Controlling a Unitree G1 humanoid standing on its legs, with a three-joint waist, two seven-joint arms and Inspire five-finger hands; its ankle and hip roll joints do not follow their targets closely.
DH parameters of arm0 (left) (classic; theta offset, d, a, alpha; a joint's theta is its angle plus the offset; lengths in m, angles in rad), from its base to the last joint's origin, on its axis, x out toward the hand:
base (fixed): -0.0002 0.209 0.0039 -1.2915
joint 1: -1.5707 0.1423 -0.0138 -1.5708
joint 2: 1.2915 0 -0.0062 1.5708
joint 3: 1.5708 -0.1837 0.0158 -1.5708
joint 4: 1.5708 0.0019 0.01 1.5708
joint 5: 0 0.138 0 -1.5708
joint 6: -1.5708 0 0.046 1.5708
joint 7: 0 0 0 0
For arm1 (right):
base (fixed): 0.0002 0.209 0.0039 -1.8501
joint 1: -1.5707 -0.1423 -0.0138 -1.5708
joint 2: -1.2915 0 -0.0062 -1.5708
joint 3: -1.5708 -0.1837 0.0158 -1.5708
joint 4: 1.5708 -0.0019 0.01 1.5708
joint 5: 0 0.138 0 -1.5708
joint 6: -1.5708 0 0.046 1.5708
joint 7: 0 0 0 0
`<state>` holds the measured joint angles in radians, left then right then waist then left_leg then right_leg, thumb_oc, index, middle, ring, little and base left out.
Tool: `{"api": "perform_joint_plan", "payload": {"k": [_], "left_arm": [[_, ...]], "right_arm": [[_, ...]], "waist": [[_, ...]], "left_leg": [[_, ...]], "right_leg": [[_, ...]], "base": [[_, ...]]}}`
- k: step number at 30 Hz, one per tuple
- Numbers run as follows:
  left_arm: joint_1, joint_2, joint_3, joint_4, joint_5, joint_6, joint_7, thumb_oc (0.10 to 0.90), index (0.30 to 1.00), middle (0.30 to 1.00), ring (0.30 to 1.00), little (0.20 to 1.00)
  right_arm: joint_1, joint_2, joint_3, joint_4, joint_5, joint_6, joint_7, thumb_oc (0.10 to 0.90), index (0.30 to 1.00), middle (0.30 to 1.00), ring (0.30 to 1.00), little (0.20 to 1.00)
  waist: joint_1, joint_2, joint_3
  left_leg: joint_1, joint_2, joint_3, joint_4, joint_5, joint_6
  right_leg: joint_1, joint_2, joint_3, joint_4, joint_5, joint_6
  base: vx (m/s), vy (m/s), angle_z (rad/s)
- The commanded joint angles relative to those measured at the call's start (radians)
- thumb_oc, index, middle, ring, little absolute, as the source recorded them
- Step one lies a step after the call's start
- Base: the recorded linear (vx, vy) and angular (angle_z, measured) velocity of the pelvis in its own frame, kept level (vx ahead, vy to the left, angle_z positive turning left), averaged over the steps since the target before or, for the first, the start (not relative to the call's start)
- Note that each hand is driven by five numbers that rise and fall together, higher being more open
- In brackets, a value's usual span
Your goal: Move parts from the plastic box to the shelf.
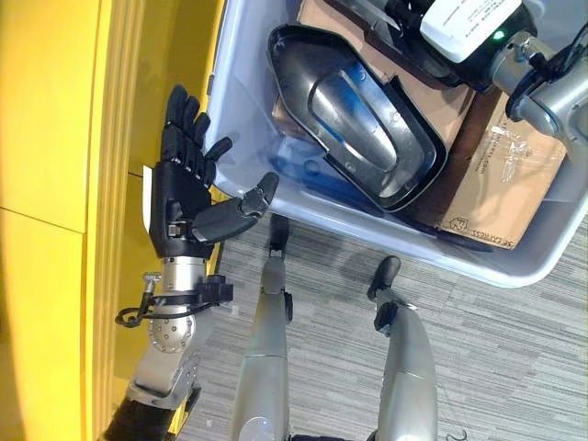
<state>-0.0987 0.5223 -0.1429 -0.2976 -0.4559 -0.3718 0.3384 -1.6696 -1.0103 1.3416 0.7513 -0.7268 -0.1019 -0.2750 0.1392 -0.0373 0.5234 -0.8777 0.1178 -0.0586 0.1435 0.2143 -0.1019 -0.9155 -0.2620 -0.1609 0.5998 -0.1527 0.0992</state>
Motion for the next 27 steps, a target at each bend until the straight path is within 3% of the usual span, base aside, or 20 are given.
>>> {"api": "perform_joint_plan", "payload": {"k": [1,2,3,4,14,18,19,27], "left_arm": [[0.009,0.045,0.063,-0.130,0.034,-0.082,0.022,0.900,1.000,1.000,1.000,1.000],[0.010,0.044,0.061,-0.129,0.035,-0.082,0.023,0.900,1.000,1.000,1.000,1.000],[0.009,0.046,0.060,-0.128,0.035,-0.081,0.023,0.900,1.000,1.000,1.000,1.000],[0.008,0.050,0.058,-0.127,0.036,-0.081,0.023,0.900,1.000,1.000,1.000,1.000],[-0.003,0.044,0.050,-0.119,0.038,-0.084,0.026,0.900,1.000,1.000,1.000,1.000],[-0.018,0.021,0.041,-0.109,0.043,-0.083,0.035,0.900,1.000,1.000,1.000,1.000],[-0.028,0.016,0.035,-0.104,0.040,-0.081,0.038,0.900,1.000,1.000,1.000,1.000],[-0.063,0.029,0.013,-0.090,0.058,-0.065,0.038,0.900,1.000,1.000,1.000,1.000]], "right_arm": [[-0.119,-0.032,0.058,0.070,-0.032,0.037,-0.008,0.900,1.000,1.000,1.000,1.000],[-0.112,-0.034,0.058,0.078,-0.033,0.037,-0.007,0.900,1.000,1.000,1.000,1.000],[-0.108,-0.034,0.058,0.081,-0.034,0.038,-0.004,0.827,0.898,0.898,0.898,0.898],[-0.103,-0.034,0.058,0.090,-0.040,0.039,-0.002,0.400,0.300,0.300,0.300,0.300],[-0.043,-0.033,0.058,0.133,-0.073,0.037,0.007,0.400,0.300,0.300,0.300,0.300],[-0.046,-0.040,0.058,0.093,-0.072,0.037,-0.016,0.400,0.300,0.300,0.300,0.300],[-0.047,-0.044,0.058,0.066,-0.075,0.036,-0.025,0.400,0.300,0.300,0.300,0.300],[-0.055,-0.100,0.058,-0.094,-0.088,0.023,-0.055,0.400,0.300,0.300,0.300,0.300]], "waist": [[0.045,-0.024,-0.003],[0.044,-0.023,-0.003],[0.046,-0.024,-0.003],[0.048,-0.025,-0.003],[0.055,-0.016,-0.003],[0.048,-0.009,-0.003],[0.047,-0.005,-0.003],[0.036,-0.017,-0.003]], "left_leg": [[0.032,0.005,-0.005,0.125,-0.211,-0.009],[0.030,0.004,-0.005,0.125,-0.211,-0.008],[0.030,0.004,-0.006,0.123,-0.210,-0.008],[0.028,0.004,-0.007,0.123,-0.210,-0.008],[0.033,-0.001,-0.011,0.122,-0.209,-0.007],[0.047,-0.001,-0.010,0.119,-0.206,-0.006],[0.037,-0.001,-0.007,0.119,-0.183,0.000],[0.130,0.005,-0.005,0.083,-0.176,-0.005]], "right_leg": [[0.119,0.019,0.012,-0.146,0.030,0.036],[0.116,0.019,0.013,-0.141,0.028,0.035],[0.113,0.018,0.012,-0.139,0.026,0.036],[0.110,0.018,0.013,-0.134,0.025,0.035],[0.100,0.018,0.017,-0.117,0.016,0.036],[0.114,0.023,0.019,-0.120,0.020,0.035],[0.108,0.022,0.007,-0.122,0.041,0.029],[0.199,0.024,-0.010,-0.143,0.044,0.033]], "base": [[0.02,-0.003,0.06],[0.00,0.000,0.00],[0.00,0.000,0.00],[0.00,0.000,0.00],[0.00,0.000,0.00],[-0.03,0.010,0.00],[-0.11,0.029,-0.02],[-0.03,0.005,0.01]]}}
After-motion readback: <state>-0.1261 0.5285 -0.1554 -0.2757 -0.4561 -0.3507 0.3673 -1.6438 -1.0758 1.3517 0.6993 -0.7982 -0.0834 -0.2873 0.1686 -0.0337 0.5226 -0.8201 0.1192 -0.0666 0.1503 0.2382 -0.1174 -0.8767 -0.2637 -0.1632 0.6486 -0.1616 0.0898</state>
